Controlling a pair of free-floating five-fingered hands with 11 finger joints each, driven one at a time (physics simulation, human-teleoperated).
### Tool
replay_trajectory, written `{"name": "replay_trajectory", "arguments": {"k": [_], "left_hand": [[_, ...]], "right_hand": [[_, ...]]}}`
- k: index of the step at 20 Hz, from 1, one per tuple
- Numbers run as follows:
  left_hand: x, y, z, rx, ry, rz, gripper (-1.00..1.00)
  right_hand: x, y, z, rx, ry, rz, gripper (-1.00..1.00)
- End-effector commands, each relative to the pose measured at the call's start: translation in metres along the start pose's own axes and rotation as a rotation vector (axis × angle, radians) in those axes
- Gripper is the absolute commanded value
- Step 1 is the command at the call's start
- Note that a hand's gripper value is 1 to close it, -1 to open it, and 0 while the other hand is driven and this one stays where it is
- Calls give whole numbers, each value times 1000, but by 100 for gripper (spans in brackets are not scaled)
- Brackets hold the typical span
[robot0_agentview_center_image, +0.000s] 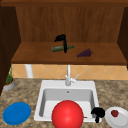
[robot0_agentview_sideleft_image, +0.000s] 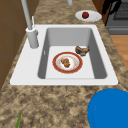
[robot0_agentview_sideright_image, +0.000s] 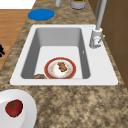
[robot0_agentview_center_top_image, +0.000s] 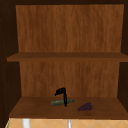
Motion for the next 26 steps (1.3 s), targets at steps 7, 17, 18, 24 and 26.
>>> {"name": "replay_trajectory", "arguments": {"k": [7,17,18,24,26], "left_hand": [[-70,-16,-20,-32,27,129,-100],[-119,1,-34,-127,35,338,-100],[-123,3,-35,-135,34,358,-100],[-103,-32,-21,-133,6,312,-100],[-89,-40,-14,-99,-6,268,-100]], "right_hand": [[0,0,0,0,0,0,0],[0,0,0,0,0,0,0],[0,0,0,0,0,0,0],[0,0,0,0,0,0,0],[0,0,0,0,0,0,0]]}}
